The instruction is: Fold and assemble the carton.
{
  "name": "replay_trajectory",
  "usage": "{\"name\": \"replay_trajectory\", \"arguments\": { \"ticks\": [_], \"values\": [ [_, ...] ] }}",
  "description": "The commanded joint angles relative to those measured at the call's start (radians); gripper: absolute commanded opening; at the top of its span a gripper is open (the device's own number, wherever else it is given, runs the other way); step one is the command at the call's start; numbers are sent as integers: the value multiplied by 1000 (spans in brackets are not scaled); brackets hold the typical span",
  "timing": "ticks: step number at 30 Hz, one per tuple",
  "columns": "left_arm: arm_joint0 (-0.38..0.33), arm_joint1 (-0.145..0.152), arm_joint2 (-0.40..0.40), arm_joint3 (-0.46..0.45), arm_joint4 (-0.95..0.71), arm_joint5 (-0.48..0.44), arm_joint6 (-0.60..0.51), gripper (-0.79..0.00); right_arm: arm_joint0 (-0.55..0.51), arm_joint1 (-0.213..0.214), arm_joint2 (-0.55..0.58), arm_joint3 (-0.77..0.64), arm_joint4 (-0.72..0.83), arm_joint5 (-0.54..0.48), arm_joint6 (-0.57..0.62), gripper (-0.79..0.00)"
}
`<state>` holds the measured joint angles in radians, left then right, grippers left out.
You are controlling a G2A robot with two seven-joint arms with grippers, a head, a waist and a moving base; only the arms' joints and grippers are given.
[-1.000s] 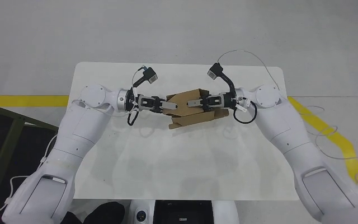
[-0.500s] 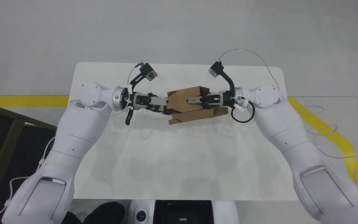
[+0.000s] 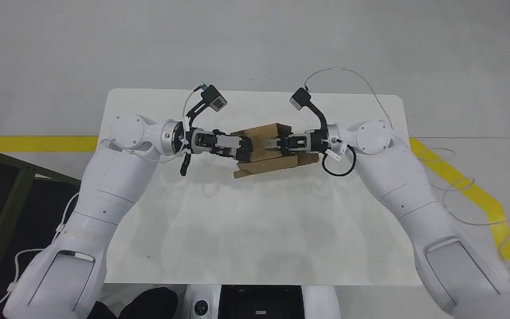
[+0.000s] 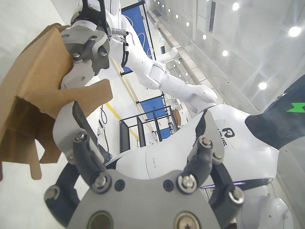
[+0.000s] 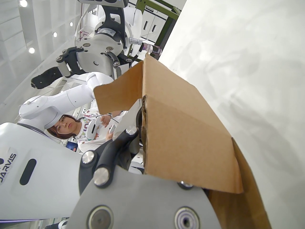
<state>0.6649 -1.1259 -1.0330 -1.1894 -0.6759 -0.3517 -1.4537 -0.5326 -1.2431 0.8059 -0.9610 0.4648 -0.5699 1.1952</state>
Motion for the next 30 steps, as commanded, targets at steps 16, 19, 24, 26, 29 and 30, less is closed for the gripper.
{"name": "replay_trajectory", "arguments": {
  "ticks": [16,19,24,26,29,30],
  "values": [
    [-30,-14,30,9,41,-1,29,0,-23,6,37,-35,-24,10,7,-785],
    [-28,-13,21,6,34,1,24,0,-27,9,53,-26,-15,10,4,-785],
    [-19,-8,3,14,41,3,25,0,-31,15,76,-23,-16,10,12,-785],
    [-15,-6,-2,21,43,6,26,0,-35,17,80,-27,-21,9,15,-785],
    [-9,-4,-10,29,47,8,26,0,-43,18,81,-36,-25,12,25,-785],
    [-8,-3,-13,33,49,9,26,0,-46,18,81,-39,-26,13,29,-785]
  ]
}}
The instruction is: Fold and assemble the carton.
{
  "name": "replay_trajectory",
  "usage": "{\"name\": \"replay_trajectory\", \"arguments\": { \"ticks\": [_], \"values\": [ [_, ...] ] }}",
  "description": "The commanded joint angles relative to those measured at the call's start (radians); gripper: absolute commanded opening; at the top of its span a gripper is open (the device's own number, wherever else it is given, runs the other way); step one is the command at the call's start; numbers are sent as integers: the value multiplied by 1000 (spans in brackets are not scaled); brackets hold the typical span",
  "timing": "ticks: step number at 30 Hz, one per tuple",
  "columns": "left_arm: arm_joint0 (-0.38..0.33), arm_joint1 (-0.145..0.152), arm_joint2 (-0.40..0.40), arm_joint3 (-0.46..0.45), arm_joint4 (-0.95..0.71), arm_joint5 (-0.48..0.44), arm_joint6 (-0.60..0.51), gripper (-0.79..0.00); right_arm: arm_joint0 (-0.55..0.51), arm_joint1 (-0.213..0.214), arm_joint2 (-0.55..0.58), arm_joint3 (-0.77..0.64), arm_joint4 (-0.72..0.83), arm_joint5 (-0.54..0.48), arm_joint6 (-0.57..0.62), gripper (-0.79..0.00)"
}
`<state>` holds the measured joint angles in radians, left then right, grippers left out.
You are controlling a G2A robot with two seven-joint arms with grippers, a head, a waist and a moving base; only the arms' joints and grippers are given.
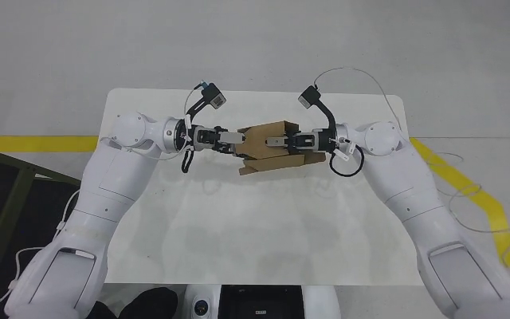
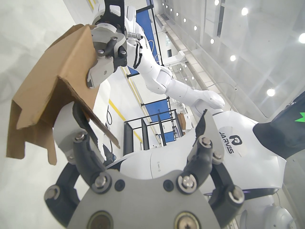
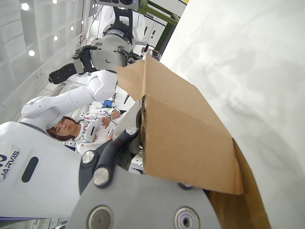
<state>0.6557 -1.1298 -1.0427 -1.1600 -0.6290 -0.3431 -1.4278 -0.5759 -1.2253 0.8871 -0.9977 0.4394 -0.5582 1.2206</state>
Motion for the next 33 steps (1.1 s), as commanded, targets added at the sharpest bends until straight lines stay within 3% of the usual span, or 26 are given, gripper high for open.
{"name": "replay_trajectory", "arguments": {
  "ticks": [1,19,33],
  "values": [
    [3,2,-5,7,5,1,2,0,-5,0,1,-6,2,2,6,-785],
    [23,10,-32,17,17,35,20,0,-27,-1,-30,-71,14,35,76,-785],
    [25,10,-34,9,16,39,11,0,-19,-2,-43,-55,39,22,63,-785]
  ]
}}
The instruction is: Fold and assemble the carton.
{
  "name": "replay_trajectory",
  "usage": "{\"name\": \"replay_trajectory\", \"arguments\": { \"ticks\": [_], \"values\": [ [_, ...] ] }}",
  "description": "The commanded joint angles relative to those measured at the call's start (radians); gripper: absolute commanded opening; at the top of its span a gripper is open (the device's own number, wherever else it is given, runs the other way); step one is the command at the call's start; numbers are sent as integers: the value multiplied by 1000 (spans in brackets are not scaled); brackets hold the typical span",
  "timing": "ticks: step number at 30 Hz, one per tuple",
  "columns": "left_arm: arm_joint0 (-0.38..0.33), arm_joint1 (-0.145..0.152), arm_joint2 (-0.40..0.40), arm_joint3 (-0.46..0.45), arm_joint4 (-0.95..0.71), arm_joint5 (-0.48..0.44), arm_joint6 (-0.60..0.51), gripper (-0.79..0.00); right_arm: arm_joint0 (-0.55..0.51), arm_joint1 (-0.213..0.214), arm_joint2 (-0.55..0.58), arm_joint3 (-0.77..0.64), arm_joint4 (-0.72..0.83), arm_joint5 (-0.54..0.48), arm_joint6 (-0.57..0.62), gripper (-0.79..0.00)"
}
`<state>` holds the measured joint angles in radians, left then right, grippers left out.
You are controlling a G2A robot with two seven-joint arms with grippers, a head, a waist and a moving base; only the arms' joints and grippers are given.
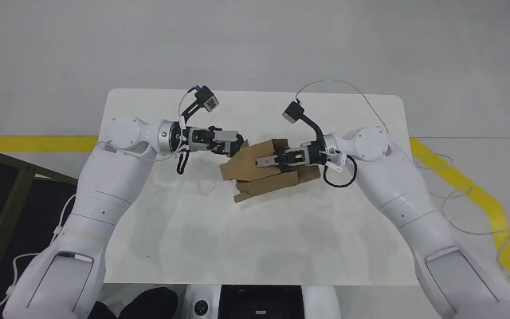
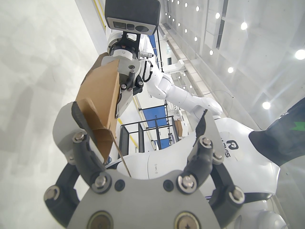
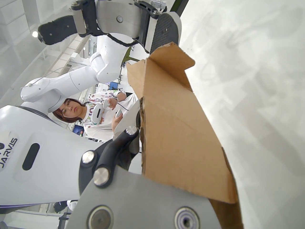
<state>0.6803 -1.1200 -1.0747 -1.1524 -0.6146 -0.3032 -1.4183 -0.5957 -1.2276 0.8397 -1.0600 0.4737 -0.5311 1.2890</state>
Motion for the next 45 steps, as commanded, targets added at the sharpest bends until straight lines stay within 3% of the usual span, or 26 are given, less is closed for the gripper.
{"name": "replay_trajectory", "arguments": {
  "ticks": [1,45],
  "values": [
    [1,1,-3,2,4,-1,3,0,2,1,9,15,7,-9,-9,-785],
    [38,1,3,-103,-13,28,-17,0,14,-35,58,34,-73,-38,-320,-785]
  ]
}}
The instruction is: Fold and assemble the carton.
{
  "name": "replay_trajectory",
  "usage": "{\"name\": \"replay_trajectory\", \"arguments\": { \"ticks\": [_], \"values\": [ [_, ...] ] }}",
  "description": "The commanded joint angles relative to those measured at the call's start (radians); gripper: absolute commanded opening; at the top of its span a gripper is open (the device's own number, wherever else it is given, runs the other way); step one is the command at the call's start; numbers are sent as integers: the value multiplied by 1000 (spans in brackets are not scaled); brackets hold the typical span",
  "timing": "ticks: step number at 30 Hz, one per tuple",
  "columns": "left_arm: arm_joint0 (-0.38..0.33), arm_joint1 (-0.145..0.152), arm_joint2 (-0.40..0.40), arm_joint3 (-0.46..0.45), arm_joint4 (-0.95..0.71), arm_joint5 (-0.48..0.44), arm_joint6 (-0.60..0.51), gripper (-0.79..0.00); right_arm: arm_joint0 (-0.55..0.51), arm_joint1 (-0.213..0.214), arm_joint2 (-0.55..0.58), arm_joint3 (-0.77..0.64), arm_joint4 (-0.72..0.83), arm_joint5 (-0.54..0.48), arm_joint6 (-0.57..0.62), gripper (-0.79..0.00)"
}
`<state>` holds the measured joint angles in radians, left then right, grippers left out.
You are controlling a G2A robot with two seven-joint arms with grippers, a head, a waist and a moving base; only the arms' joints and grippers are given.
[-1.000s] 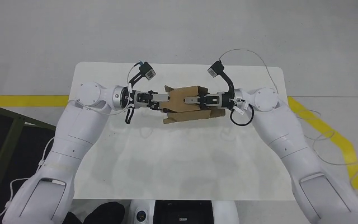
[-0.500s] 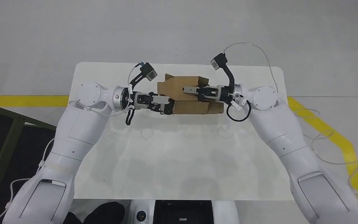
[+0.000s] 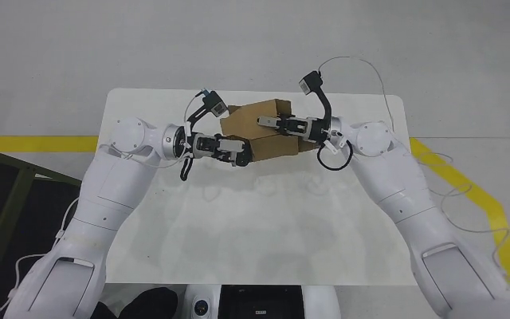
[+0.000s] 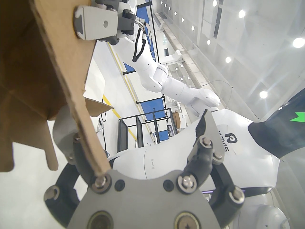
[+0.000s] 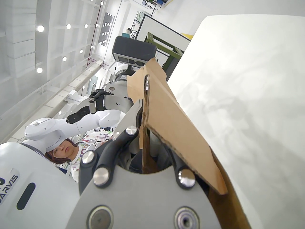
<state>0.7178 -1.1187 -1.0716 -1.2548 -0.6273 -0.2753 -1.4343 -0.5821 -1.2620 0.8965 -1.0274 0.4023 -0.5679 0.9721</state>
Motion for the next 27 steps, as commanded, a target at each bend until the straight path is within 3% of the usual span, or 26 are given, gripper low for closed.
{"name": "replay_trajectory", "arguments": {
  "ticks": [1,27],
  "values": [
    [2,0,0,-2,-2,1,0,0,1,-1,2,3,-6,-2,-7,-785],
    [-4,-4,6,10,-9,-4,-2,0,-46,-11,12,-85,-30,22,-12,-785]
  ]
}}
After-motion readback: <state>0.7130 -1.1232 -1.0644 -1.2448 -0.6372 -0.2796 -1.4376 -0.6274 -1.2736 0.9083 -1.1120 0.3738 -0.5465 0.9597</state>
